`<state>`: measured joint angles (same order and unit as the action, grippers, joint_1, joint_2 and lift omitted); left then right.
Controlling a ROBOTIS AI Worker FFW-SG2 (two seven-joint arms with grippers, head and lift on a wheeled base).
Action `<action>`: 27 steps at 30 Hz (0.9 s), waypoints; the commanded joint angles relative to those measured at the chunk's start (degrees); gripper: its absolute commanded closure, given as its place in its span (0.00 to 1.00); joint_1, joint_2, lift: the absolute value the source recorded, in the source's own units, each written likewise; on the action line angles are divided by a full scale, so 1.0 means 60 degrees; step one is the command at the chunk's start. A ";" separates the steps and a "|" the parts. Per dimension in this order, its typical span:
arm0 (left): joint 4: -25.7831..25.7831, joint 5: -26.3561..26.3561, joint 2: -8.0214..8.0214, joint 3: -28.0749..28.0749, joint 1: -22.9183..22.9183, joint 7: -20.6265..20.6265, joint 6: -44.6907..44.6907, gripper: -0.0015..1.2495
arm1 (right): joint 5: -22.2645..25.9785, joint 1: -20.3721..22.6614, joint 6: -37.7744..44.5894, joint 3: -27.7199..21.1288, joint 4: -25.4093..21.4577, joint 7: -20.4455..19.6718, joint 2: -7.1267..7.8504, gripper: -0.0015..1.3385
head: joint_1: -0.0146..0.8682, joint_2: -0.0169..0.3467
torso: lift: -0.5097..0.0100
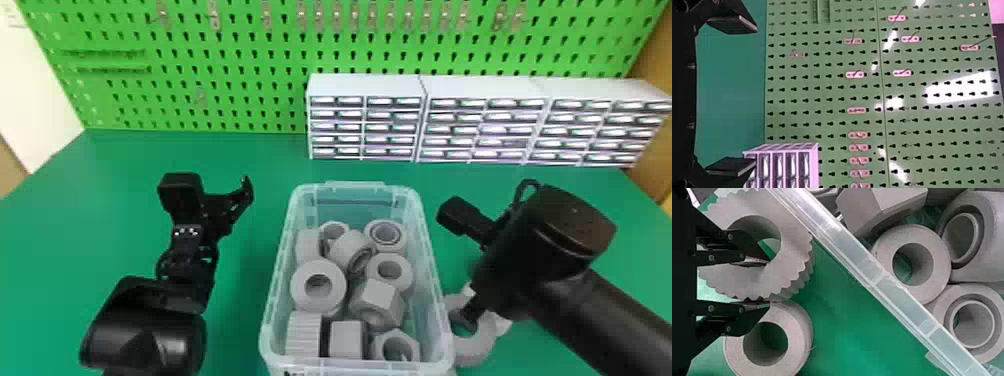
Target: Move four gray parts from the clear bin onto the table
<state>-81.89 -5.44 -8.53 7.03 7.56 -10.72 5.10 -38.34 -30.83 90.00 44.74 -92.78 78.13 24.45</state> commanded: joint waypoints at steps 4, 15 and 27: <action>0.0054 -0.0002 0.0000 0.0073 0.0074 0.0000 0.0000 0.08 | 0.0003 0.0040 0.0014 0.0029 0.0083 0.0032 -0.0061 0.77 | 0.80 0.24 | 0.88; 0.0083 -0.0046 0.0000 0.0103 0.0118 0.0000 0.0015 0.08 | 0.0003 0.0143 0.0014 0.0029 0.0230 0.0032 -0.0047 0.77 | 0.80 0.24 | 0.88; 0.0112 -0.0075 0.0030 0.0146 0.0132 0.0000 0.0015 0.08 | -0.0305 0.0377 0.0014 -0.0557 0.0479 0.0032 -0.0003 0.77 | 0.80 0.24 | 0.88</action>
<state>-81.30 -5.84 -8.51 7.79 8.26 -10.72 5.19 -39.32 -29.00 90.00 42.99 -90.60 78.14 24.19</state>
